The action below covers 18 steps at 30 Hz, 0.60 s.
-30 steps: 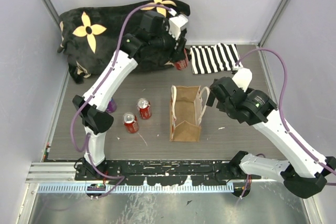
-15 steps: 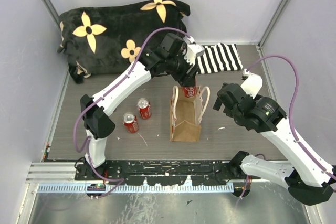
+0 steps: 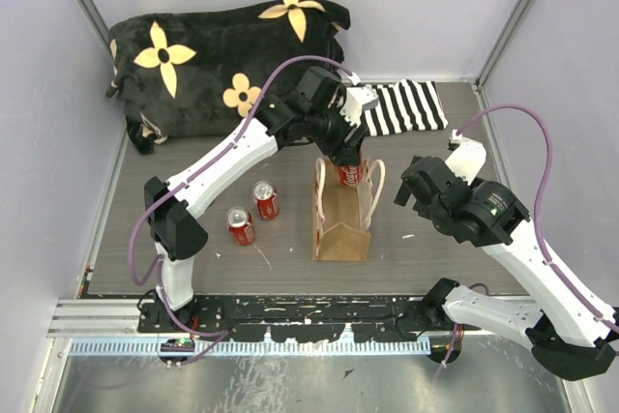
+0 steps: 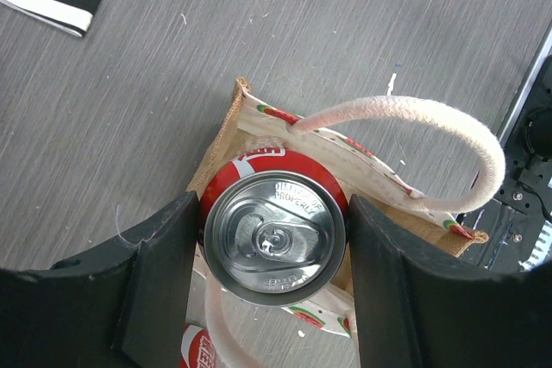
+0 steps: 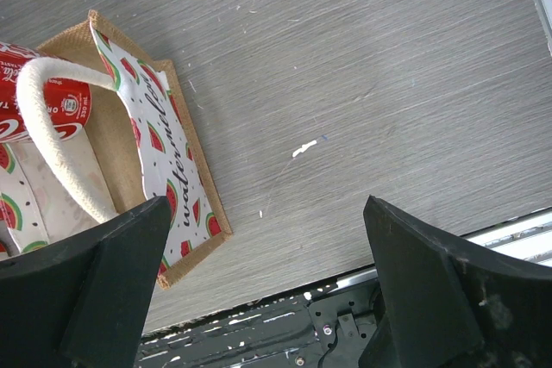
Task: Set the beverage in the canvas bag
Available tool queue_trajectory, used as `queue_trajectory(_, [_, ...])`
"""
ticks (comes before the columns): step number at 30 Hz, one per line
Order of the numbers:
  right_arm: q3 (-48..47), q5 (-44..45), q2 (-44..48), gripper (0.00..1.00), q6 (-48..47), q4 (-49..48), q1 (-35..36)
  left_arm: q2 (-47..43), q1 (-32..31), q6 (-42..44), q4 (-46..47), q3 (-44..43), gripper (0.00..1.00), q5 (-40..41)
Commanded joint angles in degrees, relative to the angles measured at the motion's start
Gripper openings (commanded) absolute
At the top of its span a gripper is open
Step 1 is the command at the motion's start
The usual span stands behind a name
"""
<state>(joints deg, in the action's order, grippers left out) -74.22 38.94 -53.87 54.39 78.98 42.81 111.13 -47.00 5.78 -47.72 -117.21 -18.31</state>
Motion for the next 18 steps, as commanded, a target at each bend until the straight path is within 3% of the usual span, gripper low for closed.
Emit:
queue_trajectory(1, [0.05, 1.84, 0.61, 1.00, 1.28, -0.31, 0.20, -3.99, -0.72, -0.51, 4.78, 0.40, 0.00, -0.94])
queue_trajectory(18, [-1.08, 1.83, 0.70, 1.00, 1.80, 1.64, 0.24, -1.07, -1.77, -0.64, 10.90, 7.38, 0.00, 1.98])
